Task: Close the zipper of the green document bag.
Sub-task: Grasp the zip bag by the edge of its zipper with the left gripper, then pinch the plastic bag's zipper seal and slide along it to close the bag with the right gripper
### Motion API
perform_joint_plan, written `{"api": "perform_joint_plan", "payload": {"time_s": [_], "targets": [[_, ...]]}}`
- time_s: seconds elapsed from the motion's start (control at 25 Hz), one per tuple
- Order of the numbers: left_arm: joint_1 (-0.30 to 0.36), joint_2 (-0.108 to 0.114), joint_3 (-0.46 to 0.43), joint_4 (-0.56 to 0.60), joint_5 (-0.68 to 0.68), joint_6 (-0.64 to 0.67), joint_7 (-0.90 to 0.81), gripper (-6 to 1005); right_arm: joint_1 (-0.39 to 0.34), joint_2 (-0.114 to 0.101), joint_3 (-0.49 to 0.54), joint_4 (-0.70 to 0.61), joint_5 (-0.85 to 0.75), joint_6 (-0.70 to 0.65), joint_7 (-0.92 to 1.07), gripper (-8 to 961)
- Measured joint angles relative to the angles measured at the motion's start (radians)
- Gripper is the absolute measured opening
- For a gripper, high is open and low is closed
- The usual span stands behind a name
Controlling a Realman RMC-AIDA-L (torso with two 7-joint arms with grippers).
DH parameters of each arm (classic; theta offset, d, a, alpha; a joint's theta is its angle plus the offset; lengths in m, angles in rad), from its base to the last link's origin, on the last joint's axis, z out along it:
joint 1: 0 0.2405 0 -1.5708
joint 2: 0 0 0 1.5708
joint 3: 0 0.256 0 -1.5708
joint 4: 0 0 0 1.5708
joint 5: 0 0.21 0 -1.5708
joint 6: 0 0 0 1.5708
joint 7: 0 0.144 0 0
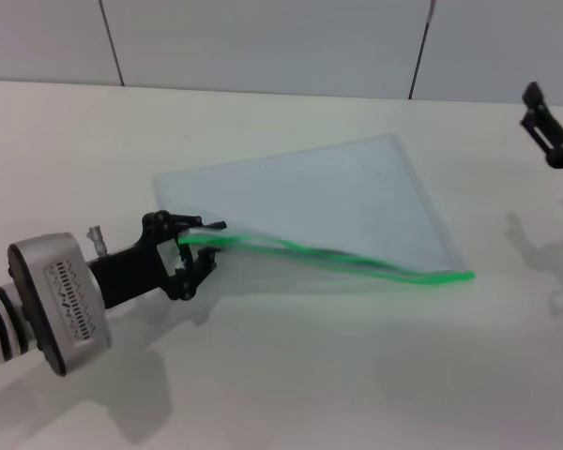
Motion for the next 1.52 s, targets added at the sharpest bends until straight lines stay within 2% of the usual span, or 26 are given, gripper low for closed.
{"api": "perform_joint_plan", "payload": {"time_s": [0.08,0.28,0.48,0.64,0.88,1.04,1.28,1.52], "targets": [[0.0,-0.003,-0.001,0.005,-0.023,-0.001,0.015,170,0.009,0.0,-0.03,-0.003,-0.009,-0.008,0.002,855],[0.003,-0.004,-0.001,0.025,-0.054,-0.001,0.018,143,0.031,-0.004,-0.063,-0.018,-0.116,-0.048,-0.001,849],[0.0,-0.002,-0.001,0.059,-0.059,-0.001,0.016,115,0.079,-0.005,-0.073,-0.072,-0.366,-0.12,-0.024,842],[-0.01,-0.002,0.003,0.071,-0.059,-0.001,0.018,87,0.148,-0.002,-0.075,-0.072,-0.54,-0.098,-0.09,831],[-0.018,-0.001,0.01,0.079,-0.053,0.0,0.018,68,0.232,0.002,-0.075,-0.057,-0.698,-0.031,-0.169,815],[-0.021,-0.001,0.012,0.079,-0.049,0.0,0.018,62,0.262,0.003,-0.075,-0.049,-0.763,0.011,-0.194,805],[-0.021,-0.003,0.013,0.079,-0.039,0.0,0.019,57,0.304,0.004,-0.071,0.014,-0.775,0.116,-0.301,789],[-0.02,-0.004,0.014,0.078,-0.038,0.0,0.03,57,0.312,0.004,-0.064,0.026,-0.774,0.136,-0.353,758]]}}
